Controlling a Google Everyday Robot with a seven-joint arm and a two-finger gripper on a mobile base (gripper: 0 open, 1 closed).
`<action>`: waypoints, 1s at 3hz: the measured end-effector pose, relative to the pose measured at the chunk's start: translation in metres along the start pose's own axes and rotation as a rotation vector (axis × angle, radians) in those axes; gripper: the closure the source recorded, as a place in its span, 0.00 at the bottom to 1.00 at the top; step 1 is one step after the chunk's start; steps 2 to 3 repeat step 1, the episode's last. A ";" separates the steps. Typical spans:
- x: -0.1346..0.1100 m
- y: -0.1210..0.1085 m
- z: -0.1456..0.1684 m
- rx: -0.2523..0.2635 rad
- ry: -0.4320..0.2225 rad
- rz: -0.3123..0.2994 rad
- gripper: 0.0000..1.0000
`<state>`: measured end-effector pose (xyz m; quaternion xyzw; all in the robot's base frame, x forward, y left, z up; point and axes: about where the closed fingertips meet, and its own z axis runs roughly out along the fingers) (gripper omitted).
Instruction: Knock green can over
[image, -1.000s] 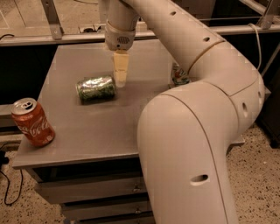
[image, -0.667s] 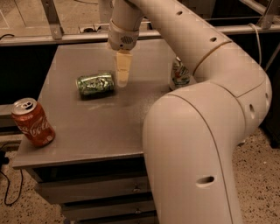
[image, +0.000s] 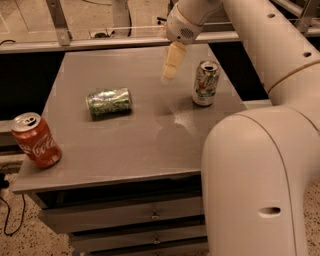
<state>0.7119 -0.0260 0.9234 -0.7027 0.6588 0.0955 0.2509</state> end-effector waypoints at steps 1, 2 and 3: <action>0.004 -0.004 -0.008 0.021 -0.008 0.007 0.00; 0.004 -0.004 -0.008 0.021 -0.008 0.007 0.00; 0.004 -0.004 -0.008 0.021 -0.008 0.007 0.00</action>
Offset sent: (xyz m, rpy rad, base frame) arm 0.0000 0.0000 0.0000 0.0000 0.0000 0.0000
